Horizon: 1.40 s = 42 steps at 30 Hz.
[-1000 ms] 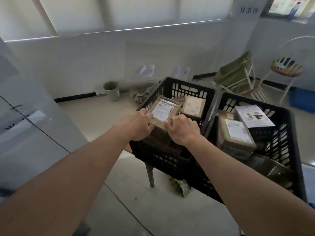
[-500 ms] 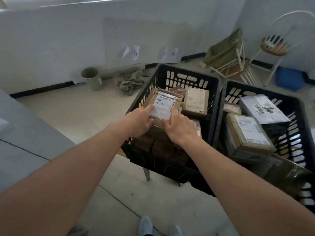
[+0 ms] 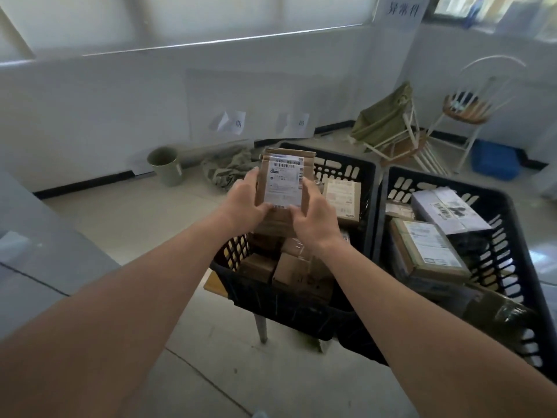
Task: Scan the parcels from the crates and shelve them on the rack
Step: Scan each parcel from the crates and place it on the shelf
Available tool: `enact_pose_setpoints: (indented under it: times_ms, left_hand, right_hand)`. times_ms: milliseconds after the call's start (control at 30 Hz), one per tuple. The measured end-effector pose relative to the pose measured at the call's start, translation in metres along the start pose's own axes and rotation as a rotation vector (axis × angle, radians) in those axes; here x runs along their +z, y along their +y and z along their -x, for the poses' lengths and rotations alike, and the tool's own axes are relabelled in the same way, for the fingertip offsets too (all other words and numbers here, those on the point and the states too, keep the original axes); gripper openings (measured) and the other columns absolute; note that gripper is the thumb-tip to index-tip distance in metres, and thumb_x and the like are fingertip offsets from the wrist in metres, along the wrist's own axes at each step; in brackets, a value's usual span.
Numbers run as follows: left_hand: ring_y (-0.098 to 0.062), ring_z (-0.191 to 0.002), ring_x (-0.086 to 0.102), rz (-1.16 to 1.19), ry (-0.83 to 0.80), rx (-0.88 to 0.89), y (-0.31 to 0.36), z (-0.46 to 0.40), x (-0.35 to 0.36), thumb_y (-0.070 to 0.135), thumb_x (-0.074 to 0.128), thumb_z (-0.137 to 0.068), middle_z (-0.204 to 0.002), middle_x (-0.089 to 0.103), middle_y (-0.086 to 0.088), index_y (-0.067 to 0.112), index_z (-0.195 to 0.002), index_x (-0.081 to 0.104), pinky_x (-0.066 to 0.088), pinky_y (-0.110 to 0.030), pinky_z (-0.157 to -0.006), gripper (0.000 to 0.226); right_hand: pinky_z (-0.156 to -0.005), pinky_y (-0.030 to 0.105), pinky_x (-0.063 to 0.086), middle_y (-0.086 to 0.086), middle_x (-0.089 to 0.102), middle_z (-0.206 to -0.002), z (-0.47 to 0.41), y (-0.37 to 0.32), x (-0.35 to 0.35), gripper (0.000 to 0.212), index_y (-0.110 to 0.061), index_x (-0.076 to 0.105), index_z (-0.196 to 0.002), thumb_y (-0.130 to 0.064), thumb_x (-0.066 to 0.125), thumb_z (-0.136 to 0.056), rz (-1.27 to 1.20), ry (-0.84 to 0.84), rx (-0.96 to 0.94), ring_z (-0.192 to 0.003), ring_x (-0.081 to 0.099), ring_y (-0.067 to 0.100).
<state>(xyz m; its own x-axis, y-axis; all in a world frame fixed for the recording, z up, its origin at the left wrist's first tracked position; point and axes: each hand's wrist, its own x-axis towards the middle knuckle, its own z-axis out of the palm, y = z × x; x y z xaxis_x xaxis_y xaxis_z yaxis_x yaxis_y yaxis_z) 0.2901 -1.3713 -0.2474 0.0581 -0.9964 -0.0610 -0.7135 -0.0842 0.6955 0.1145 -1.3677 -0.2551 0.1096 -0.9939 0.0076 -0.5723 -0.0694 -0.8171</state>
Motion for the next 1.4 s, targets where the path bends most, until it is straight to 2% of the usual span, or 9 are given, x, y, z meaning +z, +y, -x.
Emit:
enact_pose_setpoints:
  times_ms: [233,433,567,733,967,1167,1233,1300,1400]
  left_hand:
    - [-0.032,-0.133,0.052,0.056,0.117,-0.119,0.034,0.038,-0.014,0.027,0.067,-0.102,-0.143,0.046,-0.013,0.019,-0.154,0.042,0.048,-0.054,-0.114,0.058]
    - [-0.028,-0.121,0.062,0.278,0.273,-0.164,0.054,0.106,-0.015,0.022,0.055,-0.108,-0.137,0.059,-0.009,0.027,-0.152,0.039,0.055,-0.052,-0.106,0.047]
    - [-0.019,-0.111,0.067,0.467,0.338,-0.205,0.063,0.16,-0.011,0.015,0.057,-0.108,-0.126,0.064,-0.004,0.03,-0.154,0.034,0.063,-0.03,-0.089,0.053]
    - [-0.024,-0.11,0.065,0.496,0.449,-0.323,0.065,0.233,-0.015,0.025,0.07,-0.101,-0.135,0.057,-0.01,0.048,-0.154,0.025,0.059,-0.037,-0.083,0.073]
    - [-0.031,-0.139,0.052,0.497,0.531,-0.367,0.044,0.342,-0.024,0.025,0.066,-0.103,-0.165,0.039,-0.004,0.064,-0.158,-0.001,0.044,-0.056,-0.116,0.095]
    - [-0.003,-0.118,0.059,0.495,0.629,-0.412,-0.004,0.457,-0.032,0.028,0.066,-0.103,-0.158,0.04,0.013,0.072,-0.152,-0.003,0.048,-0.023,-0.093,0.095]
    - [-0.011,-0.131,0.054,0.469,0.661,-0.435,-0.019,0.497,-0.035,0.029,0.067,-0.103,-0.162,0.035,0.014,0.079,-0.146,-0.001,0.048,-0.037,-0.108,0.095]
    - [-0.021,-0.15,0.035,0.44,0.666,-0.468,-0.036,0.538,-0.038,0.026,0.069,-0.101,-0.17,0.023,0.012,0.083,-0.142,0.002,0.032,-0.054,-0.124,0.097]
    - [-0.023,-0.156,0.021,0.438,0.68,-0.504,-0.063,0.601,-0.043,0.018,0.07,-0.1,-0.174,0.012,0.01,0.077,-0.149,0.005,0.023,-0.052,-0.127,0.1]
  right_hand:
    - [-0.122,0.049,0.043,0.005,0.053,-0.153,0.013,-0.022,-0.029,0.076,-0.017,0.035,-0.164,0.0,0.068,-0.098,-0.085,-0.037,-0.139,-0.146,0.045,0.022]
    - [-0.12,0.052,0.045,0.003,0.055,-0.153,0.041,-0.028,-0.047,0.079,-0.023,0.034,-0.166,0.001,0.069,-0.098,-0.216,-0.197,-0.209,-0.146,0.046,0.022]
    - [-0.118,0.055,0.046,0.003,0.054,-0.154,0.075,-0.032,-0.049,0.079,-0.026,0.032,-0.166,0.001,0.065,-0.1,-0.298,-0.311,-0.235,-0.147,0.047,0.024]
    - [-0.115,0.052,0.051,0.001,0.059,-0.146,0.123,-0.044,-0.045,0.076,-0.027,0.034,-0.165,0.004,0.062,-0.101,-0.352,-0.439,-0.305,-0.14,0.054,0.021]
    - [-0.109,0.046,0.057,-0.017,0.057,-0.133,0.199,-0.068,-0.013,0.068,-0.03,0.039,-0.162,0.004,0.053,-0.104,-0.4,-0.617,-0.424,-0.134,0.059,0.017]
    - [-0.106,0.051,0.058,0.001,0.055,-0.149,0.282,-0.092,0.036,0.065,-0.035,0.037,-0.162,-0.001,0.045,-0.107,-0.293,-0.752,-0.532,-0.134,0.059,0.026]
    - [-0.107,0.051,0.057,0.002,0.056,-0.152,0.314,-0.098,0.057,0.058,-0.036,0.036,-0.162,-0.011,0.045,-0.111,-0.23,-0.772,-0.595,-0.134,0.059,0.027]
    - [-0.106,0.046,0.057,0.004,0.055,-0.154,0.346,-0.102,0.078,0.052,-0.036,0.033,-0.165,-0.028,0.042,-0.114,-0.098,-0.76,-0.69,-0.135,0.058,0.028]
    - [-0.105,0.054,0.055,0.006,0.05,-0.159,0.394,-0.108,0.106,0.054,-0.035,0.029,-0.166,-0.045,0.037,-0.113,0.151,-0.718,-0.873,-0.135,0.058,0.032]
